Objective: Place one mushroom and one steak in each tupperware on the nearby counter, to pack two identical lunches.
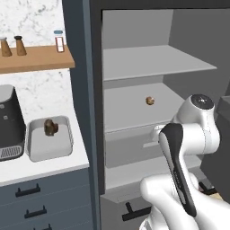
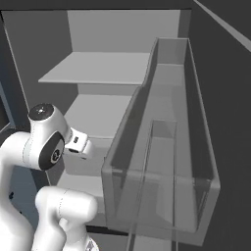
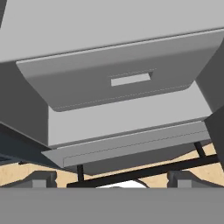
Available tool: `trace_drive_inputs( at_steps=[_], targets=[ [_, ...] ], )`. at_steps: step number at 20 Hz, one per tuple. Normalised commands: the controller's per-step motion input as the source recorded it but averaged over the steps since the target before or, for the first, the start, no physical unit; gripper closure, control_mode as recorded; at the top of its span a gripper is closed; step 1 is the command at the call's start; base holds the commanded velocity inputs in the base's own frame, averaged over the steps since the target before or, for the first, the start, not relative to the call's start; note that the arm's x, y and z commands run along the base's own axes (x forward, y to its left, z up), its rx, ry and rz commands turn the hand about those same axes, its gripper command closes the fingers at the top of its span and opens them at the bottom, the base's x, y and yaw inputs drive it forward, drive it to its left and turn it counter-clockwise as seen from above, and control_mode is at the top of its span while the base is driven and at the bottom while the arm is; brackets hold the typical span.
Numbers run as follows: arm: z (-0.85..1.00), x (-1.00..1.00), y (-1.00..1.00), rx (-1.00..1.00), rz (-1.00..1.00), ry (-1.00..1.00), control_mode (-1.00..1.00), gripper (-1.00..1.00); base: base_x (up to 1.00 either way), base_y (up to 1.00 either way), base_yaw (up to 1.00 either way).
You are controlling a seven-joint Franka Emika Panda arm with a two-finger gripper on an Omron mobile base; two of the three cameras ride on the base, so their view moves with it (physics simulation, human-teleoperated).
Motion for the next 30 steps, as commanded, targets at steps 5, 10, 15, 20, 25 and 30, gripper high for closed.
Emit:
trace_drive_inputs(
  at_steps=[5,10,15,20,25,30],
  targets=[
    [0.00,0.00,0.00,0.00,0.00,0.00,1.00,-1.00,0.46,0.00,0.00],
    [0.00,0.41,0.00,-0.01,0.03,-0.26,-1.00,-1.00,0.00,0.00,0.00],
    [0.05,0.39,-0.14,0.00,0.03,-0.32,-1.00,-1.00,0.00,0.00,0.00],
    [0.12,0.56,-0.25,0.00,0.00,-0.23,-1.00,-1.00,0.00,0.00,0.00],
    [0.30,0.40,-0.22,0.00,0.00,-0.11,-1.00,-1.00,0.00,0.00,0.00],
    [0.23,0.49,-0.39,0.00,0.03,-0.07,-1.00,-1.00,0.00,0.00,0.00]
  ],
)
